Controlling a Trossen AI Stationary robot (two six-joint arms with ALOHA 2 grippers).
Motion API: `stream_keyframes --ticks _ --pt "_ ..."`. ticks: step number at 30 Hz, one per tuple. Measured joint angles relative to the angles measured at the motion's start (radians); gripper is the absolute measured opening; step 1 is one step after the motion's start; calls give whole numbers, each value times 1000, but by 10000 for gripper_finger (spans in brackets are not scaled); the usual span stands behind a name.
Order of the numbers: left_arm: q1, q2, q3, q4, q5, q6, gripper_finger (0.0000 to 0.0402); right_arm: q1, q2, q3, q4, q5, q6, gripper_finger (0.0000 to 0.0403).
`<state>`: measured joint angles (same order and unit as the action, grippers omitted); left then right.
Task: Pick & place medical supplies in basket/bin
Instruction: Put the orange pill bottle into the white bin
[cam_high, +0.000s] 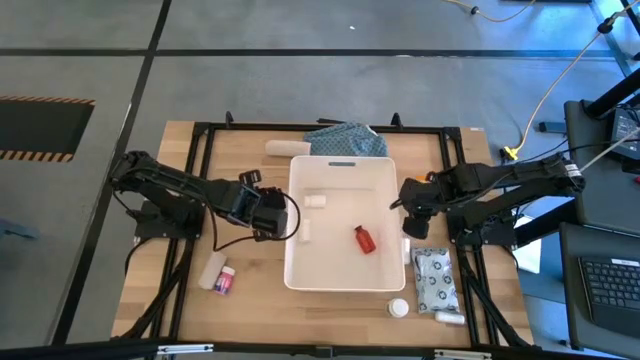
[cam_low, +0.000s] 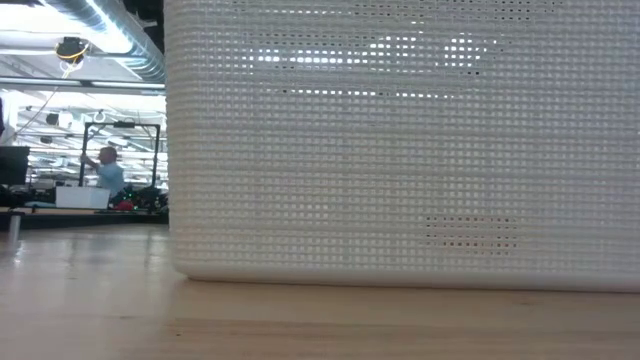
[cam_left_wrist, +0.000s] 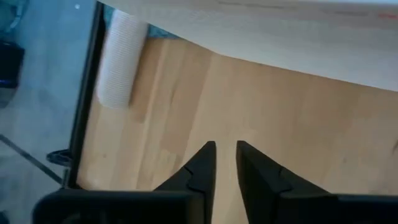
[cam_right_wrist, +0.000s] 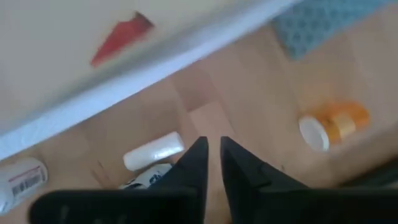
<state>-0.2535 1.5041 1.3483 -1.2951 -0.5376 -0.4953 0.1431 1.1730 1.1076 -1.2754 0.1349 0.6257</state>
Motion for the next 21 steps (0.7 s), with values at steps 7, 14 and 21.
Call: stream_keyframes --ticks 7,14,21 --pt "7 -4 0 -4 -2 -6 96 -16 0 0 -102 62 136 153" --pt "7 -4 0 -5 38 -7 114 -16 0 0 -189 230 316 256" --pt "5 -4 0 -6 42 -7 115 -16 0 -3 -185 241 321 298"
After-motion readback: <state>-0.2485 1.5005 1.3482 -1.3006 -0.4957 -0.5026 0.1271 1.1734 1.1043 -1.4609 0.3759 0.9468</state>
